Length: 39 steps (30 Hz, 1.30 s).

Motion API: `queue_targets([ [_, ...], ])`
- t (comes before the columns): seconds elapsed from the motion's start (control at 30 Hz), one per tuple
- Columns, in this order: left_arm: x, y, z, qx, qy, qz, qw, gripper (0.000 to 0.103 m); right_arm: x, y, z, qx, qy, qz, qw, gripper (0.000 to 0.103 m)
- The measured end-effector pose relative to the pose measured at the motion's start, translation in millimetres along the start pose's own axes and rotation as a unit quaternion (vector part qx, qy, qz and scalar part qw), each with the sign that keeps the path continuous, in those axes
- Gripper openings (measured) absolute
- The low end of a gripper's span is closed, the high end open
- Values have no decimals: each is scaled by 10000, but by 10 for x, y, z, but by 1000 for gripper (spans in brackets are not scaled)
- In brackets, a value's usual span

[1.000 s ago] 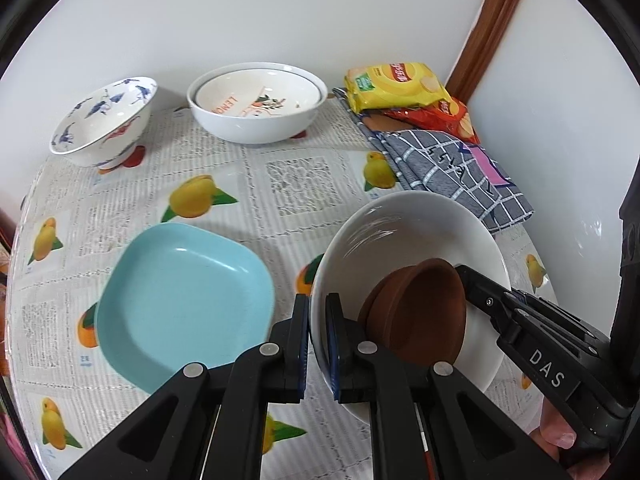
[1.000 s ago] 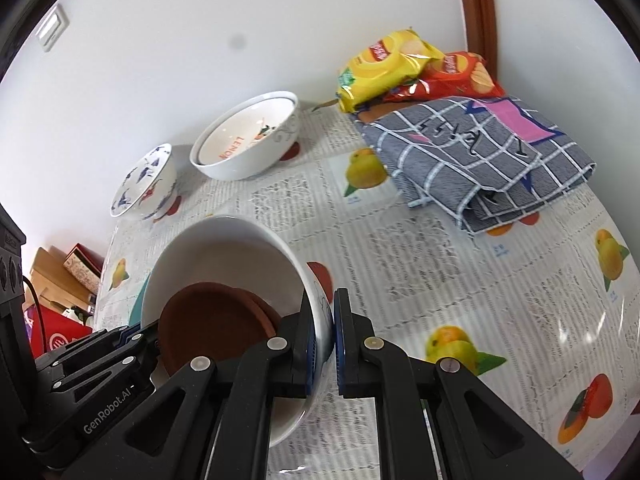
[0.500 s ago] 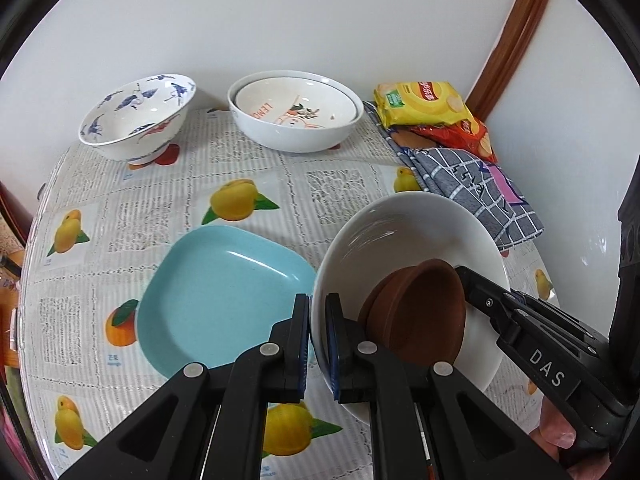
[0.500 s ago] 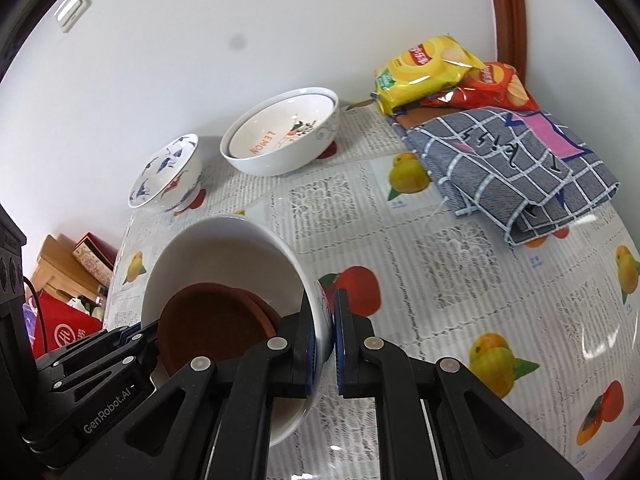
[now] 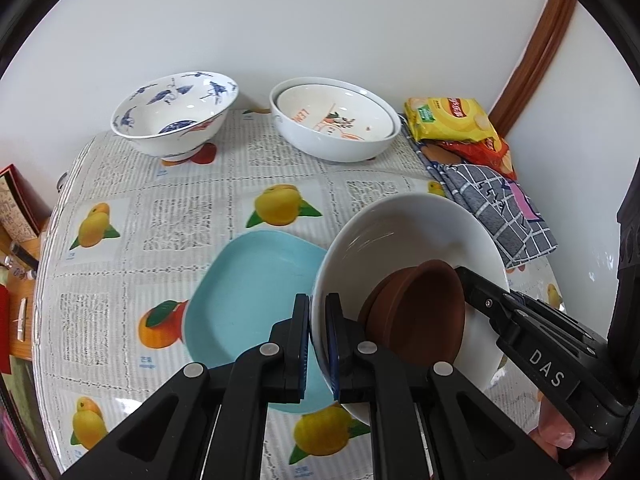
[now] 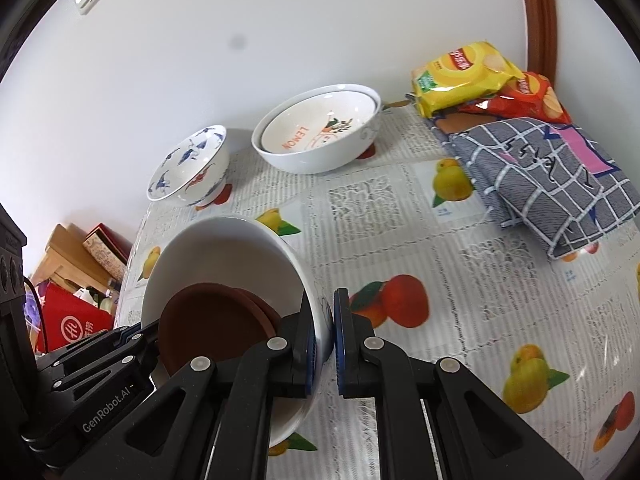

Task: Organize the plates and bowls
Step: 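Carry the white bowl over the blue plate stack and lower it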

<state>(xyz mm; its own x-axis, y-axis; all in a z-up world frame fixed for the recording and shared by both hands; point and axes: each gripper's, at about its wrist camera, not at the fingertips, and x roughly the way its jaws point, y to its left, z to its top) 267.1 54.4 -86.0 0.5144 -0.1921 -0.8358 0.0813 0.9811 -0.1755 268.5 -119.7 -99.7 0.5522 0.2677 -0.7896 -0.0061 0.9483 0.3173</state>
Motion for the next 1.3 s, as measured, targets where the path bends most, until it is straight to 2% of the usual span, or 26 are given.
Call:
queue_targets([
  [0.73,95,417,17,-297,77,140,9994,8,333,362,24,-223,222,151,9994,8],
  [1.3,385,596,27,-435,328,187,9983,8,692,372,14,-268,535,162,9981,8],
])
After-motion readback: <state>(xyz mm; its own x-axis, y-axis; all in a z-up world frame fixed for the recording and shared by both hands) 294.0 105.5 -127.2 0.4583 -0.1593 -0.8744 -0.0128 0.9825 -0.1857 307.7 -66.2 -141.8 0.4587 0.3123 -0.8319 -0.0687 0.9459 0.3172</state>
